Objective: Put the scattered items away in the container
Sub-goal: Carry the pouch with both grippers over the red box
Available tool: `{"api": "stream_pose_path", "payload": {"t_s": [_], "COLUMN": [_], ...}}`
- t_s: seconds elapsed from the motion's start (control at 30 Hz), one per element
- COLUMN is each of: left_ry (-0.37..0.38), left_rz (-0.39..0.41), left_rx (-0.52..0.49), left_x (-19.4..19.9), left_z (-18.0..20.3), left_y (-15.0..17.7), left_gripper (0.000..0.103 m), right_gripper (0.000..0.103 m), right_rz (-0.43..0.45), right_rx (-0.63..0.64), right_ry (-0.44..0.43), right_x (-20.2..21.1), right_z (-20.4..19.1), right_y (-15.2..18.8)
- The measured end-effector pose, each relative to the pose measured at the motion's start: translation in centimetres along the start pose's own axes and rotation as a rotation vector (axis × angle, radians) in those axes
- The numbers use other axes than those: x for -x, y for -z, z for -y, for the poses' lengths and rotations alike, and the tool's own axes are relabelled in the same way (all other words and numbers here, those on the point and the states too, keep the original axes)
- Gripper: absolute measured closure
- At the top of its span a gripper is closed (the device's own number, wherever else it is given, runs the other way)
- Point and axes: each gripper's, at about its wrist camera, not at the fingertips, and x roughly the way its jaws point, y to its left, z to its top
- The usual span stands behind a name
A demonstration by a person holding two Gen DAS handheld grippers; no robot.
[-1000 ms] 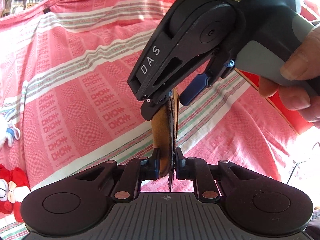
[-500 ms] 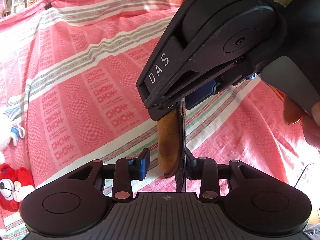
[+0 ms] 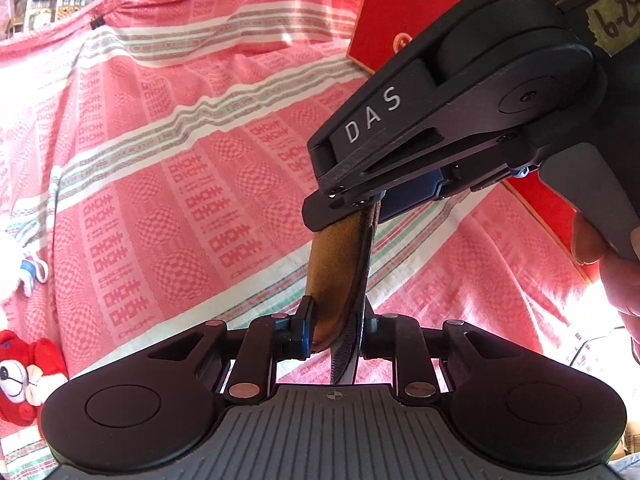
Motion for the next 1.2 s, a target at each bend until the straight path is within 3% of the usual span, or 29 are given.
{"api": "stream_pose_path", "payload": {"t_s": [0.5, 0.8, 1.0, 1.2], "left_ry": [0.022, 0.099, 0.124, 0.168], "left_rz": [0.068, 0.111, 0.182, 0.284], "left_rx": [-0.050, -0.089, -0.153, -0.251], "left_x": [3.3, 4.9, 7.7, 10.2], "left_z": [0.4, 1.9, 4.4, 10.4], "left_y": [-0.5, -0.1, -2.9, -7.2], "left_gripper": [0.082, 0.082, 0.081, 0.079], "right_gripper": [0.059, 0.058, 0.058, 0.058], "right_rz": [0.119, 0.199, 0.302, 0.461], "right_rx": [-0.027, -0.033, -0.038, -0.041], "right_ry": [-0.005, 0.064, 0.056, 0.090], "right_x": [4.3, 7.6, 12.6, 20.5], "right_z": [-1.4, -1.7, -0.9, 2.1], "right_y": [1.2, 3.3, 3.1, 3.2]}}
